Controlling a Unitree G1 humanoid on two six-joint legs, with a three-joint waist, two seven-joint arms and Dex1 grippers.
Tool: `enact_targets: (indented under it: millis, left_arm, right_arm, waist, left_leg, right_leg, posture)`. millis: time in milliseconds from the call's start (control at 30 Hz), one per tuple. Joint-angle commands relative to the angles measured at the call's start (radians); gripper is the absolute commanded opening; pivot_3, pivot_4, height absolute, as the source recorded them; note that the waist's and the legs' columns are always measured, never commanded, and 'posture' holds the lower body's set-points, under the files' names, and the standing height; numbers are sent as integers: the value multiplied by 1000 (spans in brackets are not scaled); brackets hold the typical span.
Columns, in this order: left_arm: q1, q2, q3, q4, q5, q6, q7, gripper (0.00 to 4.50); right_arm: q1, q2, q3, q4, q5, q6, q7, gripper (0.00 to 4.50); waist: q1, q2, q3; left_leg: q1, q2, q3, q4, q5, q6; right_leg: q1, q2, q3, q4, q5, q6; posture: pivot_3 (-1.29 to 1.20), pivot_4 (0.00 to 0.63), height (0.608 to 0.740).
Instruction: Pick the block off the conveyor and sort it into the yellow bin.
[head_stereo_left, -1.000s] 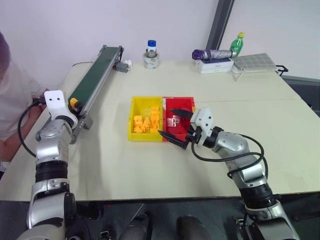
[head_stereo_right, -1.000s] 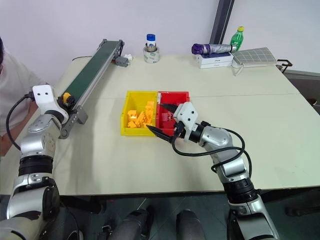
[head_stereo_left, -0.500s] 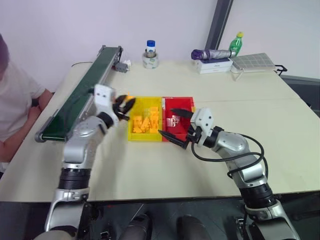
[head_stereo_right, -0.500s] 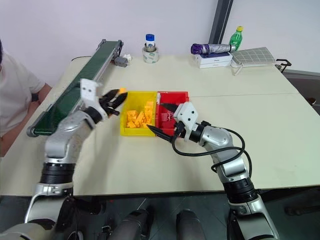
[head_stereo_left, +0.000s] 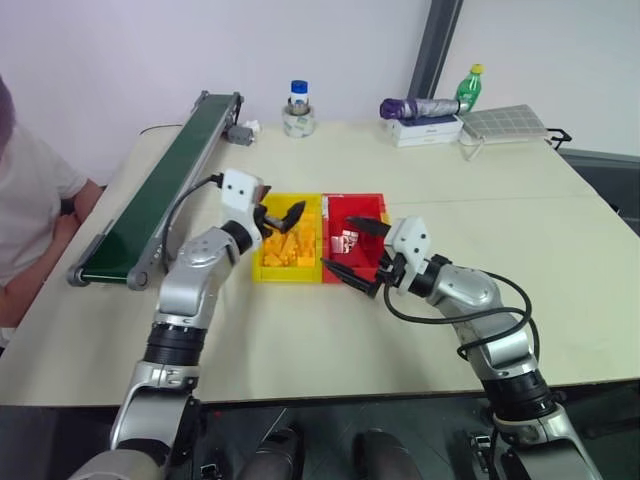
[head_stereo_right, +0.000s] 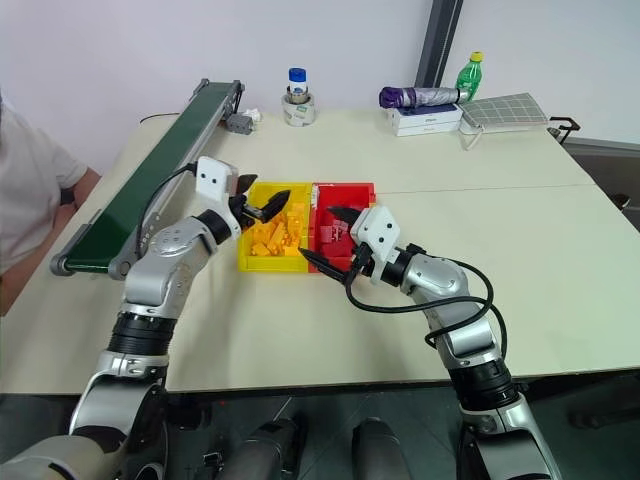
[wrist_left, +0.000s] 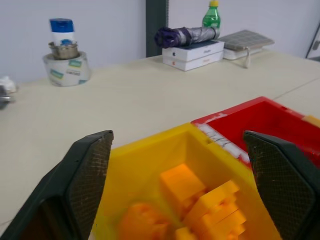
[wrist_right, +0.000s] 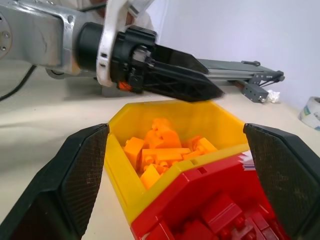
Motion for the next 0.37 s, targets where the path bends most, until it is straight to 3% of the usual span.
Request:
enact_targets:
  millis: [33,167,367]
  left_arm:
    - [47,72,82,-114,-72,52,-53,4489]
    - [176,163,154,-292,-172,65,-158,4489]
    - [281,259,211,-367,-243,98,-243,4489]
  right_arm:
    - [-4,-6,-13,-43,7,-10,2,4500]
    - [-19,-3,-8,-23,9,-14,12,4500]
    - [-33,4,-2,-7,9,-18,29,4500]
  waist:
    - [0,0,0]
    - [6,0,0]
    - [11,0,0]
  left_leg:
    - [0,0,0,0,0,0]
    - [0,0,0,-1,0,0]
    - [0,0,0,0,0,0]
  right_leg:
    - [0,0,0,0,0,0]
    - [0,0,0,-1,0,0]
    - [2,0,0,-2,-2,-5]
  posture:
    - [0,150,740]
    - [0,150,740]
    - [0,150,740]
